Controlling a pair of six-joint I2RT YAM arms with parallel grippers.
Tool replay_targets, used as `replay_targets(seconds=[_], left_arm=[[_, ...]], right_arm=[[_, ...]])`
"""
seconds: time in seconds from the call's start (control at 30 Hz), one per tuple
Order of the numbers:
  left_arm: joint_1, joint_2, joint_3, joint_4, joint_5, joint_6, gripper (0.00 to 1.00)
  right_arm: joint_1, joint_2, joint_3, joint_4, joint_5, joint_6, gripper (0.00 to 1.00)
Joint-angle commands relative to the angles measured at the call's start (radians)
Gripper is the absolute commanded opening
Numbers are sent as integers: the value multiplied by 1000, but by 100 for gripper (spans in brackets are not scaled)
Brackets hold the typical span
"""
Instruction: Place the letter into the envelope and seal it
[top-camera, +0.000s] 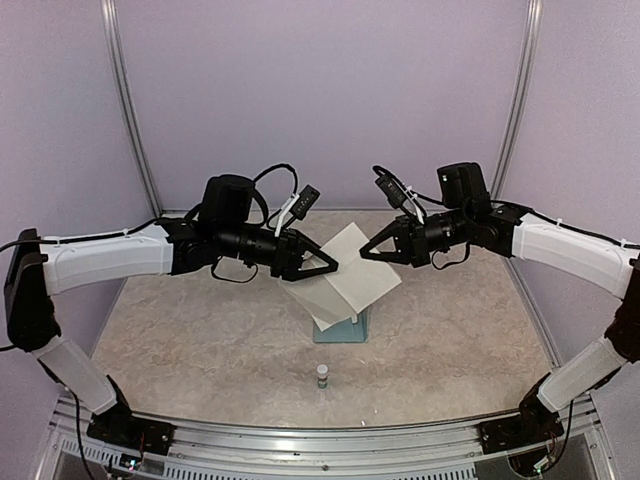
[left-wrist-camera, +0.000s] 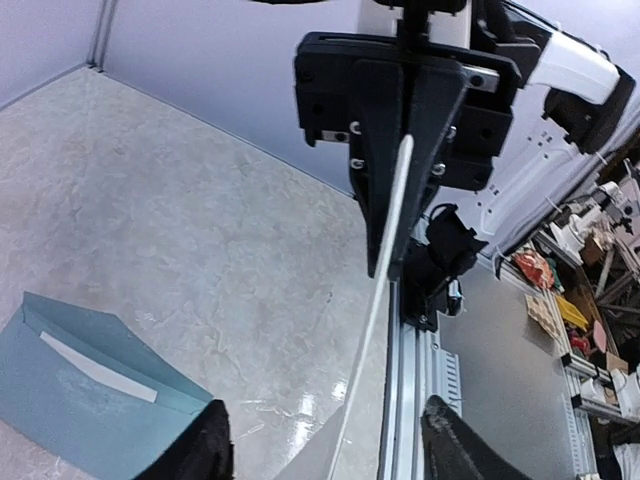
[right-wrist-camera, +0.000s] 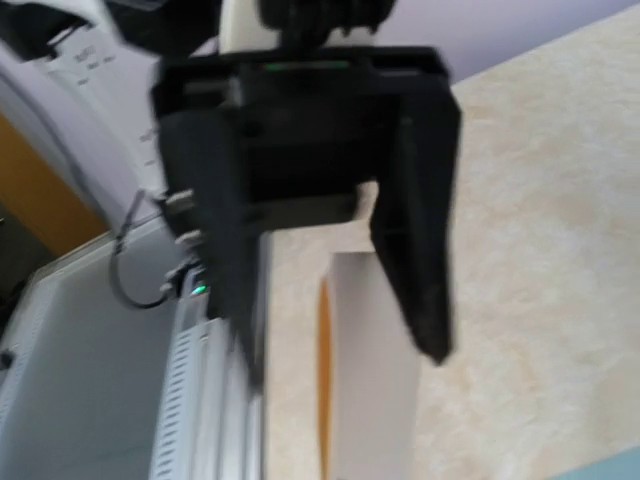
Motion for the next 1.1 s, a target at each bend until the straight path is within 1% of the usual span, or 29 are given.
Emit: replay_targets(seconds=[0.0, 0.07, 0.13, 0.2, 0.27, 0.33, 0.47, 0.63, 0.8, 0.9, 1.07], left_arm=[[-16, -53, -8, 13, -317, -55, 72], [-14, -107, -44, 37, -492, -99, 78], [-16, -154, -84, 62, -651, -160, 82], [-17, -196, -122, 91, -736, -229, 85], [-17, -212, -138, 101, -754, -289, 87], [-22, -208, -141, 103, -739, -334, 87], [-32, -182, -178, 199, -595, -424, 85], [-47, -149, -182, 313, -451, -455, 81], [-51, -141, -184, 396, -339, -455, 79], [-56, -128, -180, 413, -310, -456, 77], [-66, -104, -169, 413, -295, -448, 65]], right_arm=[[9, -46, -44, 143, 179, 106, 0], [10, -69, -71, 192, 321, 155, 0], [11, -81, -110, 252, 419, 197, 0], [14, -94, -153, 352, 440, 238, 0], [24, -108, -195, 459, 433, 281, 0], [41, -123, -229, 560, 431, 313, 0], [62, -132, -255, 687, 377, 348, 0], [71, -104, -247, 734, 296, 377, 0], [76, -88, -259, 767, 280, 399, 0], [76, -78, -264, 815, 243, 426, 0], [80, -66, -263, 832, 220, 443, 0]])
